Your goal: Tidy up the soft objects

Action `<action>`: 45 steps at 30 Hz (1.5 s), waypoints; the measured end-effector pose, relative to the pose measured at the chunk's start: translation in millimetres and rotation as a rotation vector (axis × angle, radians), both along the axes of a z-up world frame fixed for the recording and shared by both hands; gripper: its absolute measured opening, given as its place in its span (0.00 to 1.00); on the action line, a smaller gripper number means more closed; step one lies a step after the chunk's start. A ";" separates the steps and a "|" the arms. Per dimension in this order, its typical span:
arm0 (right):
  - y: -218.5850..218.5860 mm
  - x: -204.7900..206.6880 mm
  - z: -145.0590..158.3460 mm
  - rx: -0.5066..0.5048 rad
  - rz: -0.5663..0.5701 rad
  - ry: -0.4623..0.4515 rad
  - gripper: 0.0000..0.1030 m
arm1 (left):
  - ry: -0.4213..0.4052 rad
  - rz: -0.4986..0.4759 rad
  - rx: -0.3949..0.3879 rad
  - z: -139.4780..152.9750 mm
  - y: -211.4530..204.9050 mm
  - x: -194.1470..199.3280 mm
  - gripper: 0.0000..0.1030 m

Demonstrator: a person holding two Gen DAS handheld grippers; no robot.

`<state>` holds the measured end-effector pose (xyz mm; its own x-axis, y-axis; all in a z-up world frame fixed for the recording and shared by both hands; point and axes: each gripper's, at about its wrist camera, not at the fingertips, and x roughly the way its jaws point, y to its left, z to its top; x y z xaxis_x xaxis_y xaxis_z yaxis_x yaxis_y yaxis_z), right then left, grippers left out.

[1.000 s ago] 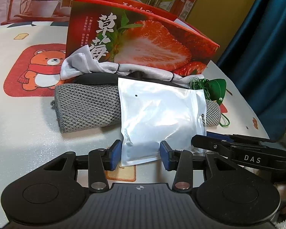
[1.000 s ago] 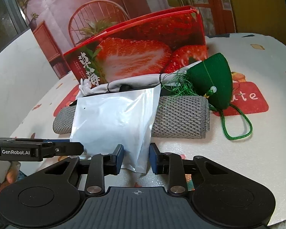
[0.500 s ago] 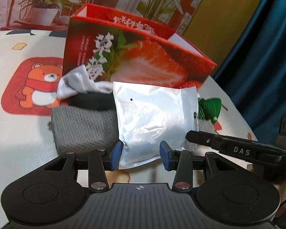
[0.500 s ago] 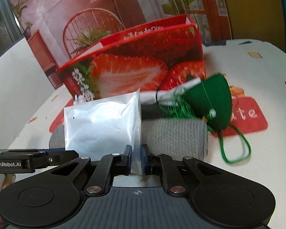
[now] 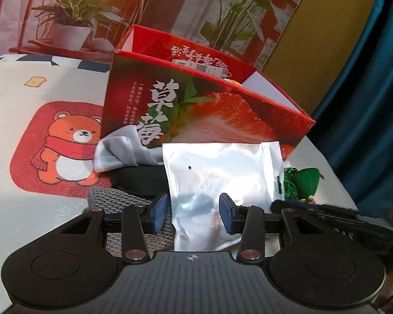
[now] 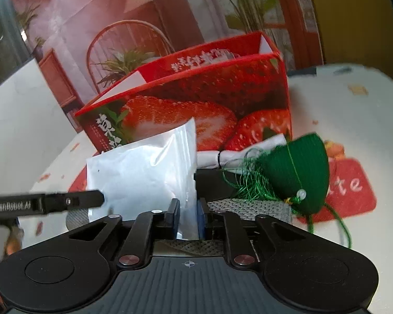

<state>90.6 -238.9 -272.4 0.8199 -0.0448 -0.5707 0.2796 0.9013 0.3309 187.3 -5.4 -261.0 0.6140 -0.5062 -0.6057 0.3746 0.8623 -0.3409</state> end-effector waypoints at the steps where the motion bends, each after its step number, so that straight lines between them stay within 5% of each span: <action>1: 5.4 -1.8 1.3 -0.050 0.012 -0.005 0.19 | -0.004 0.003 0.009 -1.3 0.3 -0.9 0.43; 7: 36.8 -5.9 11.3 -0.315 0.109 -0.042 0.27 | 0.001 0.019 0.067 -5.8 -4.8 6.8 0.40; 27: 81.7 -9.9 -5.3 -0.489 0.341 0.027 0.44 | 0.011 0.030 0.105 -14.2 -9.8 6.8 0.40; 35: 61.4 7.0 -10.1 -0.347 0.311 0.052 0.48 | 0.042 -0.007 0.048 -6.8 7.9 3.9 0.39; 45: 56.0 8.3 -14.0 -0.295 0.280 0.044 0.49 | 0.152 -0.101 0.016 -21.3 9.2 -15.6 0.44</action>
